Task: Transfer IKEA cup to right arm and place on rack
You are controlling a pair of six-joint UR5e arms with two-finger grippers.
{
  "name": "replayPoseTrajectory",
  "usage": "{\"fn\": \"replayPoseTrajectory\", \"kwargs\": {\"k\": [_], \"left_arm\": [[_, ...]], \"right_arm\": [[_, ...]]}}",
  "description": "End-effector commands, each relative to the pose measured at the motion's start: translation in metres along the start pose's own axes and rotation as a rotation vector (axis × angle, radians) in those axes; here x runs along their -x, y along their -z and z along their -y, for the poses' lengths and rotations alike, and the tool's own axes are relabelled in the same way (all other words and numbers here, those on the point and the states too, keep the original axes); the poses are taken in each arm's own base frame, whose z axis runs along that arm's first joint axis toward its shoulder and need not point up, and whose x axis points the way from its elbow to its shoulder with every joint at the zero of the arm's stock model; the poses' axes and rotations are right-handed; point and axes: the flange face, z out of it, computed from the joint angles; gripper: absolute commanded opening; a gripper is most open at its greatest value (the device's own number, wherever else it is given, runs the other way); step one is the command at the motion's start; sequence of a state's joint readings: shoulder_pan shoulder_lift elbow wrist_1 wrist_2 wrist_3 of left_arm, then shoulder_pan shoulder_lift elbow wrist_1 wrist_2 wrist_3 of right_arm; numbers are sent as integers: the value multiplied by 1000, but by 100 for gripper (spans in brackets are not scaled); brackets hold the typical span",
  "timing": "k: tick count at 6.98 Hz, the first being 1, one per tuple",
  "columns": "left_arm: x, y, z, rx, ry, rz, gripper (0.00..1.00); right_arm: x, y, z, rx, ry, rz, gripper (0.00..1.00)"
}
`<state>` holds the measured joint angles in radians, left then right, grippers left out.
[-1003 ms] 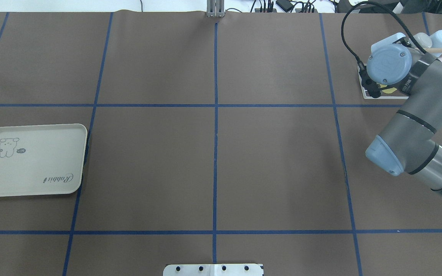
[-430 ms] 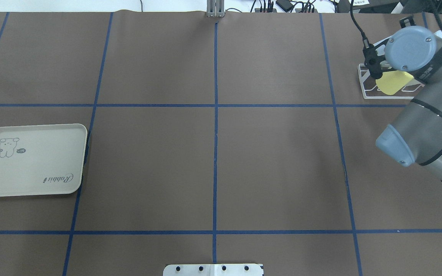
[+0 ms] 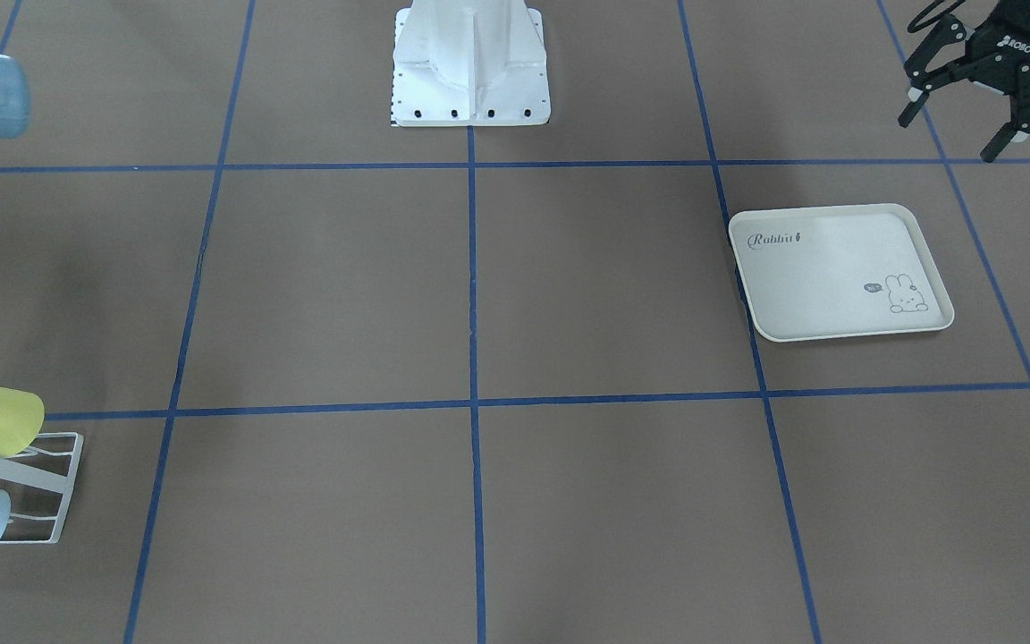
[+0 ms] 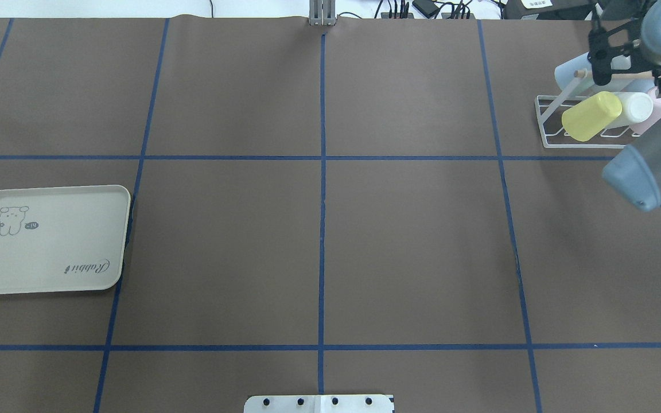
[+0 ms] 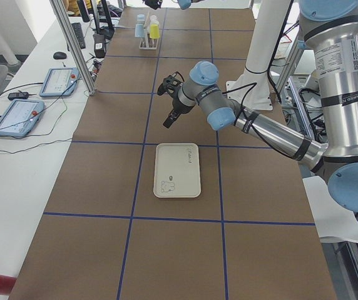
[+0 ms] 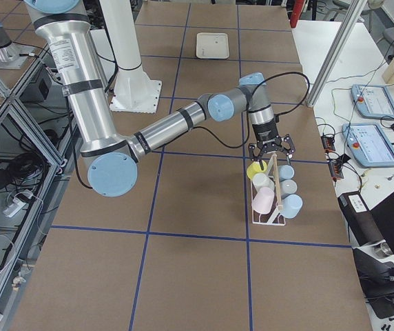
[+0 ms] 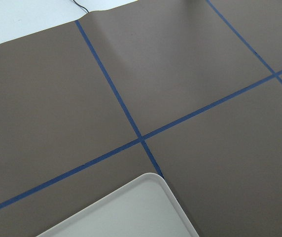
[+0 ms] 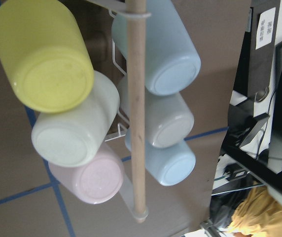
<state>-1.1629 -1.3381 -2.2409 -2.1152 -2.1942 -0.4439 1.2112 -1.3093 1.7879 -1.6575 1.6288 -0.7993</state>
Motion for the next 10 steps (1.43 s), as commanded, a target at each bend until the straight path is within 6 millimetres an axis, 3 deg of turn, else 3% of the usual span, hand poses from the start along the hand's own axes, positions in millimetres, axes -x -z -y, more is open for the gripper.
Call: {"fn": "replayPoseTrajectory", "kwargs": {"k": [1, 2, 3, 4, 5, 6, 7, 9, 10], "left_arm": [[27, 7, -14, 12, -66, 51, 100], [56, 16, -24, 18, -110, 103, 100], [89, 19, -39, 41, -129, 150, 100], [124, 25, -61, 70, -150, 195, 100], [165, 37, -86, 88, -106, 254, 100], [205, 23, -121, 181, -8, 277, 100], [238, 22, -144, 281, 146, 301, 100], [260, 56, -158, 306, 203, 331, 100], [259, 59, -166, 338, 241, 323, 100]], "right_arm": [[6, -27, -124, -72, -458, 217, 99], [29, -42, -184, -112, -722, 363, 99], [65, -56, -229, -148, -1002, 545, 99], [100, -80, -255, -109, -1082, 624, 99], [117, -98, -268, -73, -1097, 654, 99], [127, -110, -276, -45, -1126, 676, 99], [126, -111, -279, -38, -1137, 674, 99], [124, -119, -280, -18, -1177, 691, 99], [123, -117, -279, -27, -1171, 687, 99]]}}
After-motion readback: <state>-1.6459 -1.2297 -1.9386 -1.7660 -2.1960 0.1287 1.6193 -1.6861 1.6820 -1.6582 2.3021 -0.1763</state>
